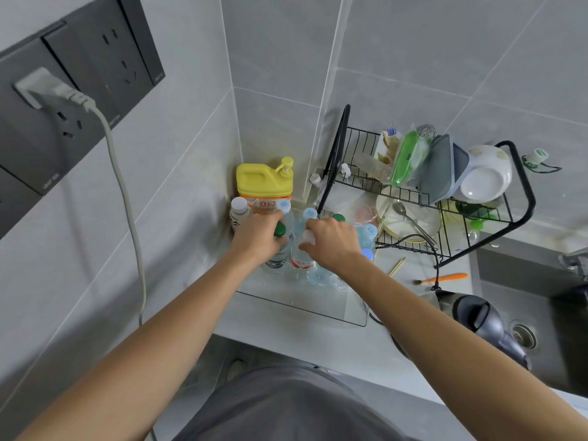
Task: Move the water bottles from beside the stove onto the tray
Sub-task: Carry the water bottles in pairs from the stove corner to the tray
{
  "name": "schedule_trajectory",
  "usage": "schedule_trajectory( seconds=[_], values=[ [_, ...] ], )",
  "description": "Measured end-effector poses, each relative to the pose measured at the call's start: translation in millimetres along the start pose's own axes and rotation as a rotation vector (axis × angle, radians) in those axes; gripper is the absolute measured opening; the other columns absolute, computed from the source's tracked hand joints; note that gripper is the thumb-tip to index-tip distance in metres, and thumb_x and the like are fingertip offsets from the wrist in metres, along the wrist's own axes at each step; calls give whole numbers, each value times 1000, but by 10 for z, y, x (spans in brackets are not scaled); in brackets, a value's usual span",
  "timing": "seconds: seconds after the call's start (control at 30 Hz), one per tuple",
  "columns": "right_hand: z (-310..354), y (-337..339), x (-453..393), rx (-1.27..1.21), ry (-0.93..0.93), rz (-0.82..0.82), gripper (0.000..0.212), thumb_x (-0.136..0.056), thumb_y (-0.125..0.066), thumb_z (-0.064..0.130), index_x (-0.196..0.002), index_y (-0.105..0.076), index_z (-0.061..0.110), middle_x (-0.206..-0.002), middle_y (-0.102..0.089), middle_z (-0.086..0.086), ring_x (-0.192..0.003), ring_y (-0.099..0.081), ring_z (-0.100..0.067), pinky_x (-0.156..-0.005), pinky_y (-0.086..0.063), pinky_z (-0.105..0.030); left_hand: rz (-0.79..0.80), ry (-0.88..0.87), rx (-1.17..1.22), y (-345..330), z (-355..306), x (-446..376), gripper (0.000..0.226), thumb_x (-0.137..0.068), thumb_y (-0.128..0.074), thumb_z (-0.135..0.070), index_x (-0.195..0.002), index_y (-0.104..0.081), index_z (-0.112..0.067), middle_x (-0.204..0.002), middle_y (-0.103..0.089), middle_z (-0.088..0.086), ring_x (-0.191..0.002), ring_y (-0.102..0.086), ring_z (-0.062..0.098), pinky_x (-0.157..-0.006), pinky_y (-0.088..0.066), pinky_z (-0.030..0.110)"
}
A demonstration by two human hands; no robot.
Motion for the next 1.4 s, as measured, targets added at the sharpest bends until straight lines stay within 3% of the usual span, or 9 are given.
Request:
schedule_trajectory(
  seconds=[0.1, 0.2, 0.33, 0.5, 0.63, 0.77, 1.03, 1.2, 1.4],
  values=[
    [-51, 17, -1, -21, 17, 10, 38, -92, -74, 50, -117, -63, 23, -110, -70, -4, -104, -67, -32, -73, -45, -36, 26, -4, -31, -9, 32, 9, 25, -93, -73, -32, -108, -57, -19, -100, -67, 5, -87, -60, 30, -64, -40, 34],
    [-36, 88, -12, -38, 64, 8, 35, -91, -77, 44, -117, -63, 25, -113, -67, 0, -104, -67, -31, -81, -55, -41, 102, -75, -60, -32, 37, -34, 20, -95, -69, -25, -113, -60, -23, -100, -67, 5, -90, -64, 31, -65, -46, 36],
    [19, 110, -5, -33, 114, 37, 32, -94, -75, 37, -121, -62, 27, -119, -66, 1, -109, -66, -31, -86, -56, -45, 164, -137, -76, -52, 32, -71, 22, -98, -66, -19, -119, -64, -25, -94, -58, 0, -87, -61, 31, -66, -39, 34],
    [58, 93, -14, -4, 151, 48, 35, -97, -73, 36, -127, -63, 24, -125, -65, -2, -114, -64, -31, -86, -52, -40, 140, -156, -74, -58, 111, -49, 21, -95, -65, -14, -106, -55, -28, -94, -62, 4, -86, -61, 32, -62, -42, 38],
    [74, 107, -19, 35, 163, 37, 38, -96, -73, 41, -128, -62, 23, -126, -66, -3, -115, -64, -30, -90, -50, -40, 118, -168, -52, -74, 119, -16, 42, -92, -66, -13, -90, -34, -40, -90, -65, 7, -82, -62, 33, -63, -51, 44],
    [75, 108, -13, 42, 161, 30, 38, -95, -73, 43, -125, -63, 22, -122, -68, -3, -114, -64, -29, -91, -52, -42, 101, -179, -31, -72, 147, -7, 27, -93, -67, -13, -100, -50, -32, -95, -69, 5, -84, -63, 30, -61, -45, 38],
    [67, 100, -32, 29, 144, 59, 39, -95, -73, 44, -125, -63, 21, -122, -67, -3, -113, -64, -29, -92, -52, -43, 95, -177, -16, -64, 130, -18, 20, -92, -66, -11, -104, -58, -26, -91, -68, 4, -82, -62, 30, -65, -53, 45],
    [41, 114, 1, -12, 119, 58, 38, -94, -75, 42, -124, -63, 21, -121, -67, -3, -113, -63, -29, -93, -52, -43, 129, -150, -33, -79, 110, -33, 23, -92, -65, -13, -103, -54, -30, -92, -66, 4, -82, -62, 31, -62, -47, 39],
    [-18, 97, 39, -44, 97, 43, 38, -95, -74, 41, -124, -62, 21, -121, -67, -2, -112, -63, -30, -90, -49, -41, 119, -126, -26, -33, 32, 62, 21, -97, -68, -25, -109, -51, -28, -87, -64, -2, -81, -66, 29, -61, -50, 40]
  ],
)
Point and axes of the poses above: each hand's wrist, its own x-axis away from the middle knuckle, its own y-axis out of the back of the hand, z = x × y, the point moved 7 cm from there along -x, towards the middle knuckle
